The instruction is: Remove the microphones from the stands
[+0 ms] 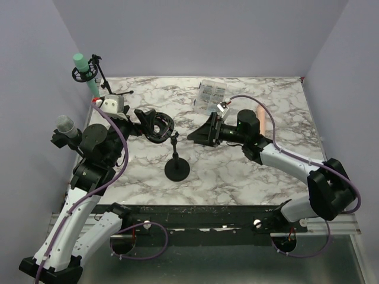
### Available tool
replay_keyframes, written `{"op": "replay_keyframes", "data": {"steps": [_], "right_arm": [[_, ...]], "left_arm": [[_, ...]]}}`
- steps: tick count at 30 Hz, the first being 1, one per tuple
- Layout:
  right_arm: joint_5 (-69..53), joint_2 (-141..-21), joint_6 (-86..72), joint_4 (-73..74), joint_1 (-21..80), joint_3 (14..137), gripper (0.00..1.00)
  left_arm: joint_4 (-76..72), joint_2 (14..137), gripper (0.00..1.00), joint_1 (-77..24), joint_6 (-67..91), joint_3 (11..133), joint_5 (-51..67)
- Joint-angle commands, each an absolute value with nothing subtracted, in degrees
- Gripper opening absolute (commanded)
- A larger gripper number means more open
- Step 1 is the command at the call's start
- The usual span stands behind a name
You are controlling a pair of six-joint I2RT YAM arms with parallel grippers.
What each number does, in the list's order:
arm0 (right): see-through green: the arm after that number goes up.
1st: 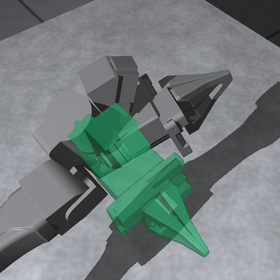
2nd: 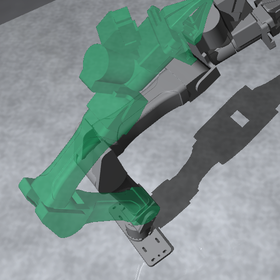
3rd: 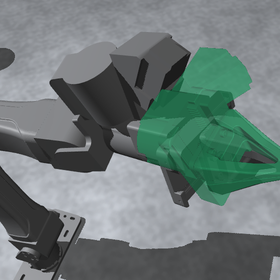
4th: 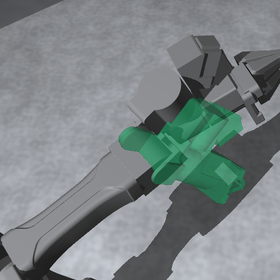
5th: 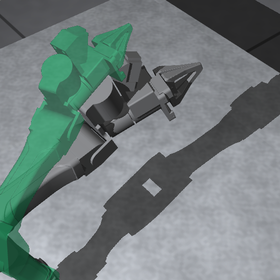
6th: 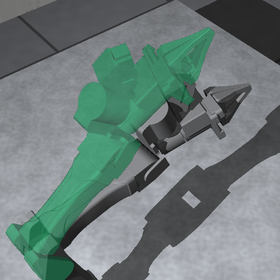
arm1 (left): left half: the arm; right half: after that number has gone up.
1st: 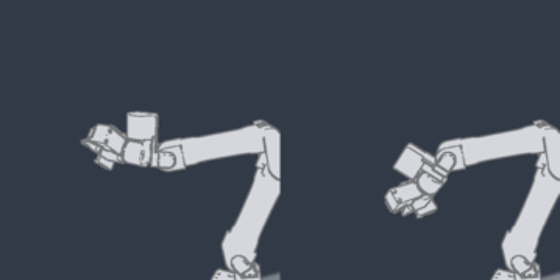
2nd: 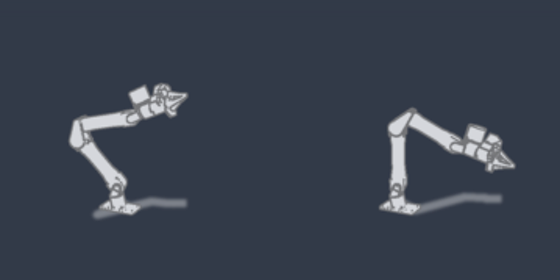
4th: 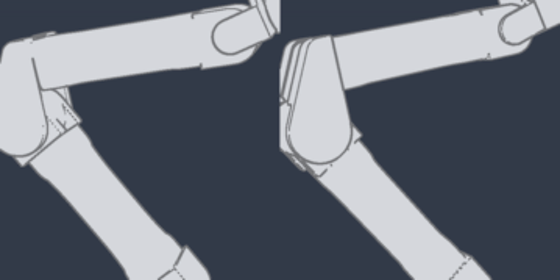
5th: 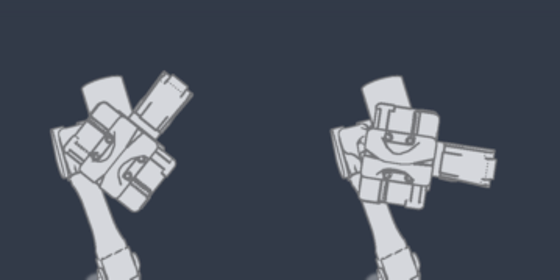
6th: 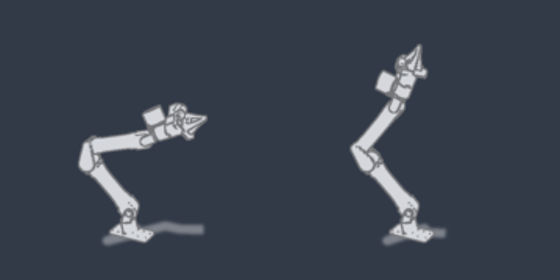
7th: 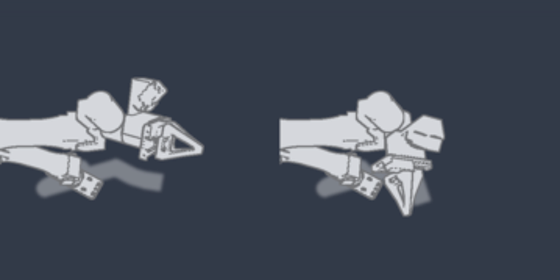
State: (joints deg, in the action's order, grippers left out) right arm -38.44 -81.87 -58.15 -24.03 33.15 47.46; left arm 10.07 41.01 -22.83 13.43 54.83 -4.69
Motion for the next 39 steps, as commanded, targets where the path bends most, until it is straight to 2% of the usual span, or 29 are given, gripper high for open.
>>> {"op": "replay_keyframes", "data": {"steps": [1, 8, 13, 29, 39], "right_arm": [[-39.98, -84.03, -65.60, -34.16, 35.11, 48.52, 0.97], [-38.65, -87.55, -66.22, -36.38, 38.50, 51.61, 0.96], [-38.92, -91.49, -68.18, -39.16, 39.98, 53.56, 0.85], [-36.80, -94.22, -63.03, -32.13, 42.87, 58.48, 0.84], [-35.62, -94.03, -62.43, -31.59, 43.37, 54.88, 0.64]], "left_arm": [[11.07, 41.04, 0.99, -22.51, 14.24, 55.99, -2.77], [11.29, 41.91, 0.99, -22.50, 14.06, 56.16, -2.93], [11.20, 41.73, 0.99, -22.49, 13.99, 56.07, -2.71], [11.08, 40.79, 0.99, -22.50, 13.66, 55.93, -3.28], [11.08, 40.47, 0.99, -22.50, 13.62, 55.90, -3.69]]}}
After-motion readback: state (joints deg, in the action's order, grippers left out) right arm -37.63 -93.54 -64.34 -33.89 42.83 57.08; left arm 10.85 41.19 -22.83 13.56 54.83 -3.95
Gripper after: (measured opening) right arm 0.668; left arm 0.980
